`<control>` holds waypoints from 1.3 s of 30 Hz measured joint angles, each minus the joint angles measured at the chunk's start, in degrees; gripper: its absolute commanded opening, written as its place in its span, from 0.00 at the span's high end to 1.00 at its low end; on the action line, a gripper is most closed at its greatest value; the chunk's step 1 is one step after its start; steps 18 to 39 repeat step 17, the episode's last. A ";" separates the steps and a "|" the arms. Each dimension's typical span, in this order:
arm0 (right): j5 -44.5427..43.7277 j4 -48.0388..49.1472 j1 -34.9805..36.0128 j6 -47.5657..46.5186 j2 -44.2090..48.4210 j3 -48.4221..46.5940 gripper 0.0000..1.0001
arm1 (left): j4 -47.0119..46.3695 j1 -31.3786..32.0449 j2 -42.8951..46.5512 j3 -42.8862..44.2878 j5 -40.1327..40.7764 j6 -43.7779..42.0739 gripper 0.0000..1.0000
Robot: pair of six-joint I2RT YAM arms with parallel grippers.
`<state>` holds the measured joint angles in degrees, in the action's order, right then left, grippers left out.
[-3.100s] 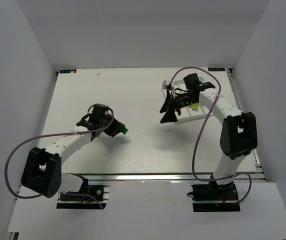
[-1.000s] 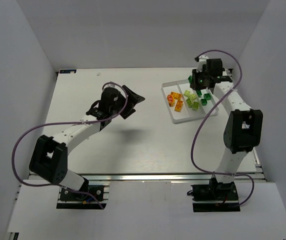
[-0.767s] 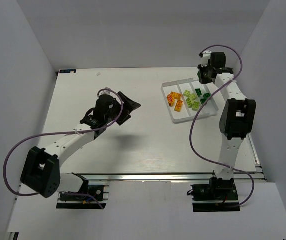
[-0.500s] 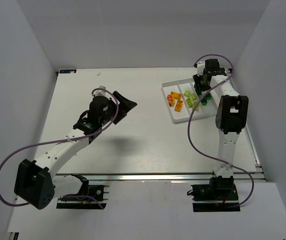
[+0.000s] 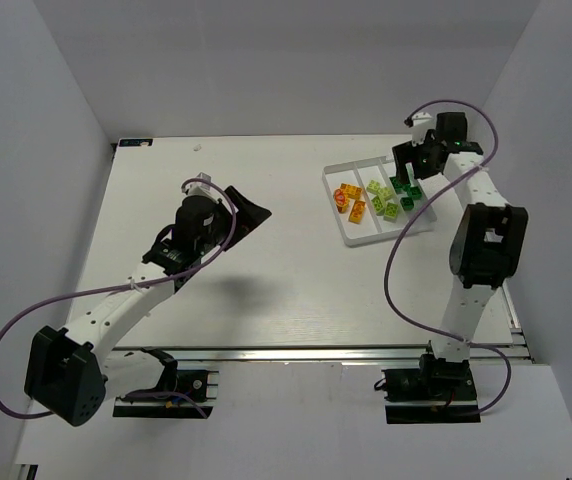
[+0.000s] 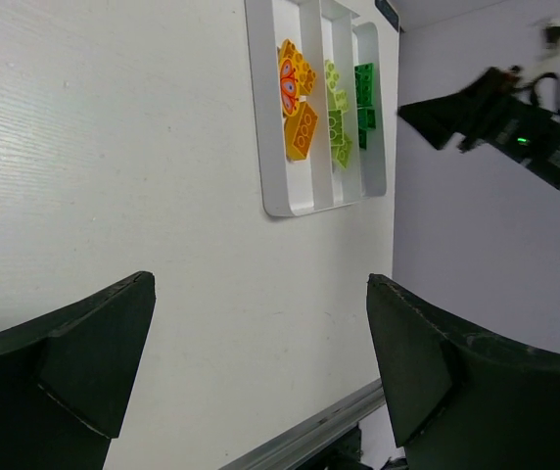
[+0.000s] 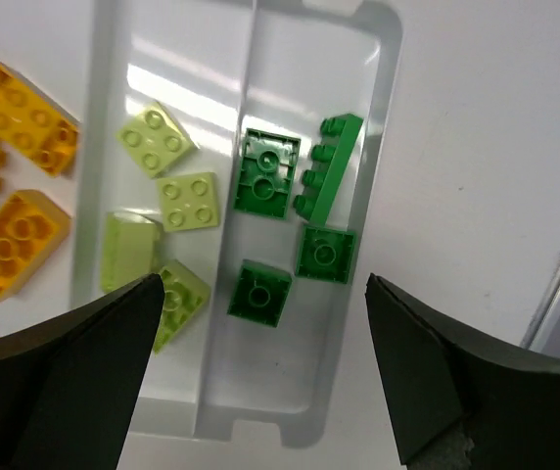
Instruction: Sort the legos into containers by color
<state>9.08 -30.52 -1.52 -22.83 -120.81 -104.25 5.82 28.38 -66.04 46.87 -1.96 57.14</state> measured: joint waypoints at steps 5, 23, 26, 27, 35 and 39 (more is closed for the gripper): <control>7.41 3.17 -0.48 3.50 16.06 10.03 0.11 | 1.57 0.00 -0.48 1.75 -0.11 -4.22 0.02; 19.12 4.66 0.04 20.13 27.61 17.09 0.11 | 1.64 0.24 4.52 5.49 3.04 -16.83 0.02; 19.12 4.66 0.04 20.13 27.61 17.09 0.11 | 1.64 0.24 4.52 5.49 3.04 -16.83 0.02; 19.12 4.66 0.04 20.13 27.61 17.09 0.11 | 1.64 0.24 4.52 5.49 3.04 -16.83 0.02; 19.12 4.66 0.04 20.13 27.61 17.09 0.11 | 1.64 0.24 4.52 5.49 3.04 -16.83 0.02; 19.12 4.66 0.04 20.13 27.61 17.09 0.11 | 1.64 0.24 4.52 5.49 3.04 -16.83 0.02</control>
